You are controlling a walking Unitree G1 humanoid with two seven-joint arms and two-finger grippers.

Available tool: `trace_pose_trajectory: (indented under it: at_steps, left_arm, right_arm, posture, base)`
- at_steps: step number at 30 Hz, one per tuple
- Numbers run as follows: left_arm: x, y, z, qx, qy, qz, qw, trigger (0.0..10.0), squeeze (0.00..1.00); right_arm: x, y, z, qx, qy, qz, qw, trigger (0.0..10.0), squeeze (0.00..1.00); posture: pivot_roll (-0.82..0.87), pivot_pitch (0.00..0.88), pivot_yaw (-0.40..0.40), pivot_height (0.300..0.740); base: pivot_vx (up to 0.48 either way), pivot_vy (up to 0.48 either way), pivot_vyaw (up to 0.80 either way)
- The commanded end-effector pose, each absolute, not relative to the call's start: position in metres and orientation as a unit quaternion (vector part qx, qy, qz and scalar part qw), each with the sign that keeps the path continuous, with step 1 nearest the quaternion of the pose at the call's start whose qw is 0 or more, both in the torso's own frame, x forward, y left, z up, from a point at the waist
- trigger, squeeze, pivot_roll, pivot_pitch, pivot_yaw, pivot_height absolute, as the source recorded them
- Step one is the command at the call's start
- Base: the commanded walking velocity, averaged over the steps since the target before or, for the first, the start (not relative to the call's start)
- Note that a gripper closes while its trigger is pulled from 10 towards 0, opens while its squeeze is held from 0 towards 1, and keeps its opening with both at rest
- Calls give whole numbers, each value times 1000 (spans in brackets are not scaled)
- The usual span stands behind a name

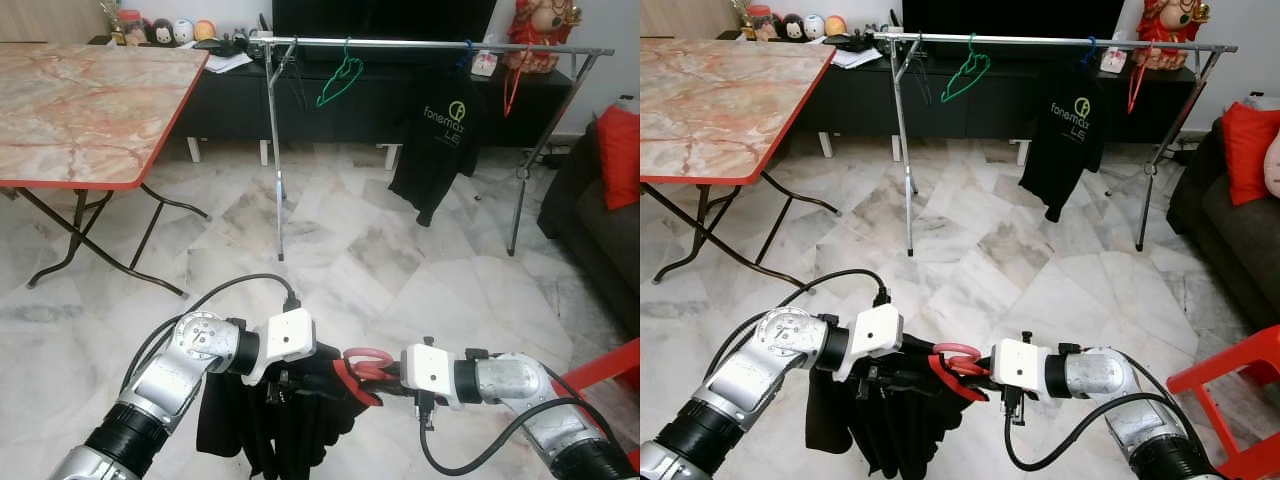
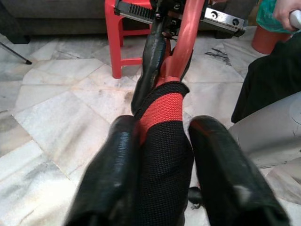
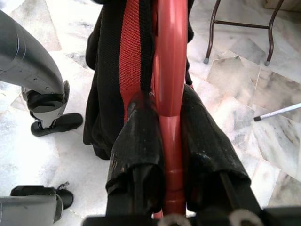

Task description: Hang hanger

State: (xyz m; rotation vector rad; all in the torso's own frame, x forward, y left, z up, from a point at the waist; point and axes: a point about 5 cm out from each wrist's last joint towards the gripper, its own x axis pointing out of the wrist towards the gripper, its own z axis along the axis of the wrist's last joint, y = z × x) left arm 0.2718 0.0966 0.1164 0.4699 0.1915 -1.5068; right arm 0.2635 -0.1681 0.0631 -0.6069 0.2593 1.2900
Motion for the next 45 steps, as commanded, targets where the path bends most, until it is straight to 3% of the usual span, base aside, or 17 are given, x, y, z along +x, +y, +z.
trace_pose_trajectory:
  at_steps: [1, 26, 27, 36, 37, 45]
  left_arm:
    - [274, 99, 117, 209, 89, -671, 706, 0, 0]
    - [274, 102, 127, 189, 80, -679, 704, 0, 0]
    - [273, 101, 126, 196, 80, -679, 703, 10000, 0]
    - [273, 99, 122, 204, 90, -680, 698, 10000, 0]
    - [273, 100, 122, 203, 92, -680, 698, 10000, 1000]
    - [272, 102, 124, 203, 96, -685, 693, 10000, 1000]
  right_arm:
    - [270, -169, 73, -276, 98, 580, 760, 0, 0]
    - [266, -170, 63, -280, 113, 582, 755, 0, 0]
    - [266, -171, 63, -279, 113, 582, 756, 0, 0]
    - [268, -171, 64, -279, 110, 579, 759, 0, 0]
    - [268, -171, 64, -279, 110, 578, 759, 0, 0]
    - [268, -170, 64, -277, 108, 579, 759, 0, 0]
  posture:
    - [-83, 0, -71, 740]
    - [-78, 0, -72, 740]
    - [-78, 0, -72, 740]
    - [-80, 0, -71, 740]
    - [-77, 0, -70, 740]
    - [-75, 0, -71, 740]
  base:
    - [0, 0, 0]
    - [0, 0, 0]
    - [0, 0, 0]
    - [0, 0, 0]
    - [0, 0, 0]
    - [0, 0, 0]
